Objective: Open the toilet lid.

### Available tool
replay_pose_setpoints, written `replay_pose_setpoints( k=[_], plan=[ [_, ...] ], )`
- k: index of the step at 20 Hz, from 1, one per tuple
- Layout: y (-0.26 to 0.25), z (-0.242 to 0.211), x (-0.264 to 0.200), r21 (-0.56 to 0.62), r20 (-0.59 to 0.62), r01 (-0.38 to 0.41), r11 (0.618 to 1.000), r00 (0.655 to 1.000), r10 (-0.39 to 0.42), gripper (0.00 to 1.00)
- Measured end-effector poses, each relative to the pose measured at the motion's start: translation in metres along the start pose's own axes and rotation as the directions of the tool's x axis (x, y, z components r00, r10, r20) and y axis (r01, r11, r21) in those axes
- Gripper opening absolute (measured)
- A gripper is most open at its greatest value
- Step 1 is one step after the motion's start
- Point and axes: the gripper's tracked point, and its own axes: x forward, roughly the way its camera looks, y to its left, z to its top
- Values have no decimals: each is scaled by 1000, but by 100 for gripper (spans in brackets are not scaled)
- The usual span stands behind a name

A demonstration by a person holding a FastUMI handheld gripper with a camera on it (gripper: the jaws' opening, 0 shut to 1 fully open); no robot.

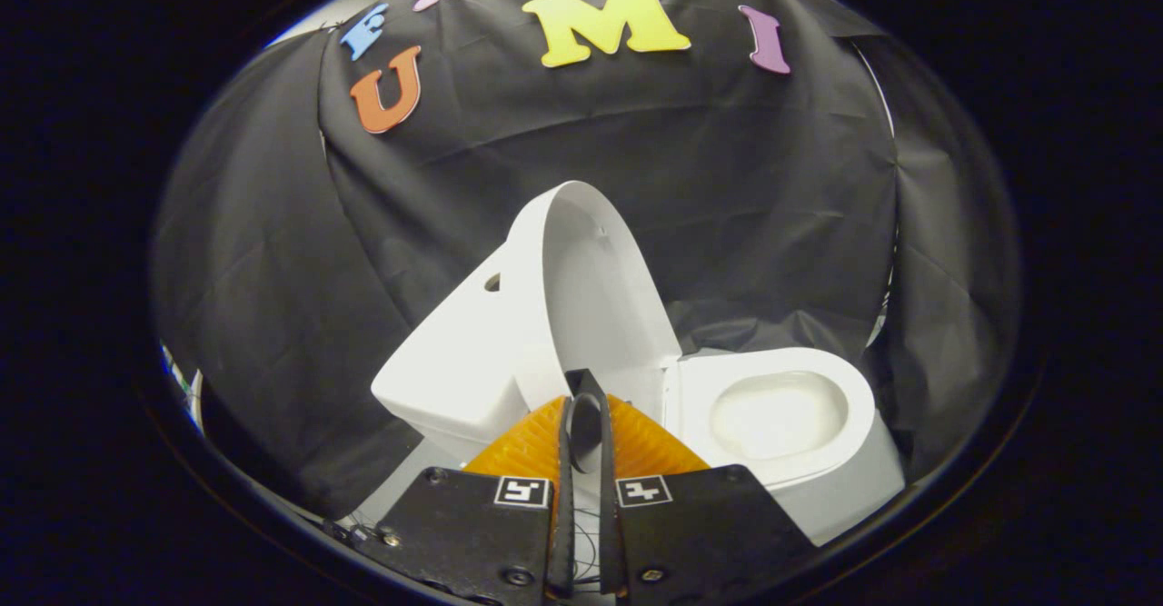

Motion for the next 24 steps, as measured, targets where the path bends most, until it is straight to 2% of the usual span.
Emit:
replay_pose_setpoints(
  k=[4,10,13,15,16,17,21,24],
  plan=[
    [4,2,2,-66,9,28,997,1000,-28,14],
    [3,2,3,4,-5,34,999,999,-34,15],
    [3,2,3,27,-25,28,999,999,-27,21],
    [5,3,4,50,-40,-7,999,999,9,23],
    [8,1,3,68,-51,-29,997,998,33,27],
    [11,2,0,85,-58,-48,995,997,53,37],
    [3,8,-18,115,-32,-95,989,995,99,63],
    [0,9,-33,108,-9,-130,986,991,132,77]
  ],
)
